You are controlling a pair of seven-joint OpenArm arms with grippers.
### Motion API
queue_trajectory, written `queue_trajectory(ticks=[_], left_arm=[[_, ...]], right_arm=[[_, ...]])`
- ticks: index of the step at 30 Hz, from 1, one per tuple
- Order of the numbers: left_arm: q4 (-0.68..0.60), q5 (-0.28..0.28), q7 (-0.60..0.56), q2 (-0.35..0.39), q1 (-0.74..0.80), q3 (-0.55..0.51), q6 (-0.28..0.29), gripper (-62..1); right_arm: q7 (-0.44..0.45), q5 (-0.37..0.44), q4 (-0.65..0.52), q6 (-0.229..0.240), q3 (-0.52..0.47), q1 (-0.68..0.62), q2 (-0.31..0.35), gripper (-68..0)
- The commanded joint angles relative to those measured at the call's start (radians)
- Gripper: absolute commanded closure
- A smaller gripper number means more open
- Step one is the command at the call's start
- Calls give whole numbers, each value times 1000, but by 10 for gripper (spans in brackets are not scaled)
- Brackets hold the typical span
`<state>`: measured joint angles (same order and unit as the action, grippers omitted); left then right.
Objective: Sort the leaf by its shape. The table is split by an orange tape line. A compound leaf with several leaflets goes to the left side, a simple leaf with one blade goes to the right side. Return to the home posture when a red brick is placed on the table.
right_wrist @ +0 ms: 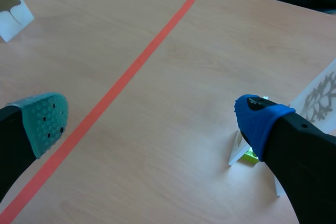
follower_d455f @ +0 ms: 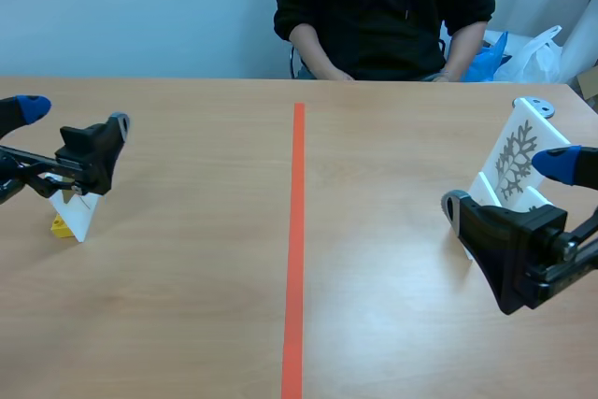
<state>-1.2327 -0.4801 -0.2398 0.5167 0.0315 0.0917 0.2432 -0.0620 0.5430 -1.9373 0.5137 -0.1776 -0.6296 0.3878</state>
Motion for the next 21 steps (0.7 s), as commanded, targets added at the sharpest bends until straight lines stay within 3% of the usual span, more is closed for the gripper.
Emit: queue_trajectory(ticks=[1, 6, 10, 21], left_arm=[[-72, -7, 3, 5, 40, -8, 17, -623], [-343, -7, 72, 5, 204, -19, 79, -623], [-506, -6, 84, 2, 334, -24, 80, -623], [-685, 15, 84, -2, 584, -53, 85, -623]], right_arm=[[16, 11, -7, 0, -11, 12, 0, -679], [16, 11, -7, 0, -11, 12, 0, -679], [16, 17, -7, 0, -11, 12, 0, -679], [15, 35, -7, 0, -11, 12, 0, -679]])
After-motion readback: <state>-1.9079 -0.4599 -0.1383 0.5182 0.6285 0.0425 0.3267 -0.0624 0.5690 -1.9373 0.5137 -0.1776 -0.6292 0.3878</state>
